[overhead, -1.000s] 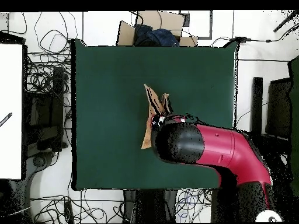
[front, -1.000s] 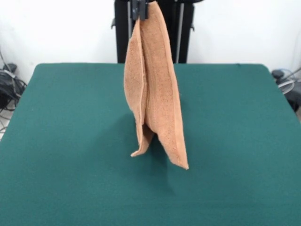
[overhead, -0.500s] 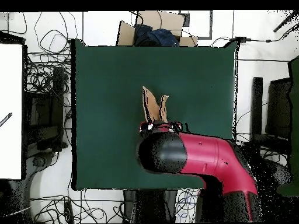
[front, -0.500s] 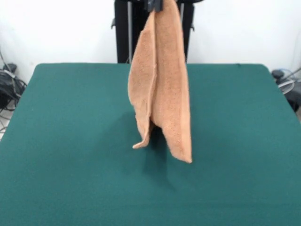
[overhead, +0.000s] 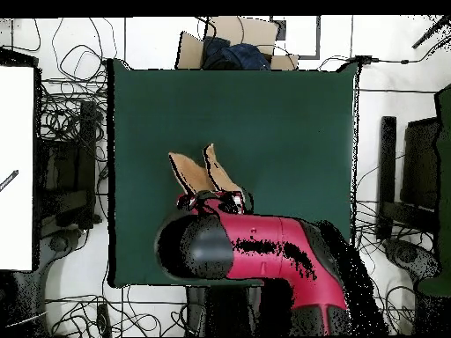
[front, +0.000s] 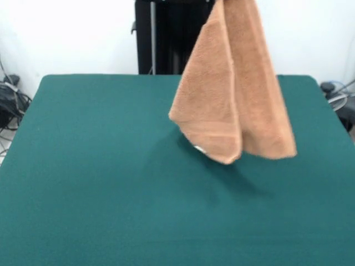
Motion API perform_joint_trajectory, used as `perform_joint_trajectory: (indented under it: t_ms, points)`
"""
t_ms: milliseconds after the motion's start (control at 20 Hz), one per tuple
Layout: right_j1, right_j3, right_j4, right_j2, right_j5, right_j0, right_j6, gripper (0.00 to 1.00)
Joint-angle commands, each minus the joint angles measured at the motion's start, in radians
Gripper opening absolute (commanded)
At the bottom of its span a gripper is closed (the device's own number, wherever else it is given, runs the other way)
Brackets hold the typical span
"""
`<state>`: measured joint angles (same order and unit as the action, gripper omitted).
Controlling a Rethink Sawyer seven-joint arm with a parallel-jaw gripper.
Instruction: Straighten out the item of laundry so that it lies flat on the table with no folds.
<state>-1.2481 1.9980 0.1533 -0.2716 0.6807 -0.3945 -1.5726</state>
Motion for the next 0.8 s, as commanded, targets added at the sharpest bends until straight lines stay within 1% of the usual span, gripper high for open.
perform_joint_trajectory:
  t_ms: [50, 350, 600, 700, 800]
  points:
    - [-0.023, 0.123, -0.045, 0.081, -0.011, 0.044, -0.245, 0.0]
    - [0.003, 0.135, -0.056, 0.125, -0.06, 0.119, -0.313, 0.0]
    - [-0.005, 0.143, -0.058, 0.177, -0.066, 0.189, -0.375, 0.0]
    - [-0.006, 0.141, -0.047, 0.206, -0.081, 0.234, -0.42, 0.0]
    - [-0.011, 0.132, -0.029, 0.241, -0.069, 0.29, -0.485, 0.0]
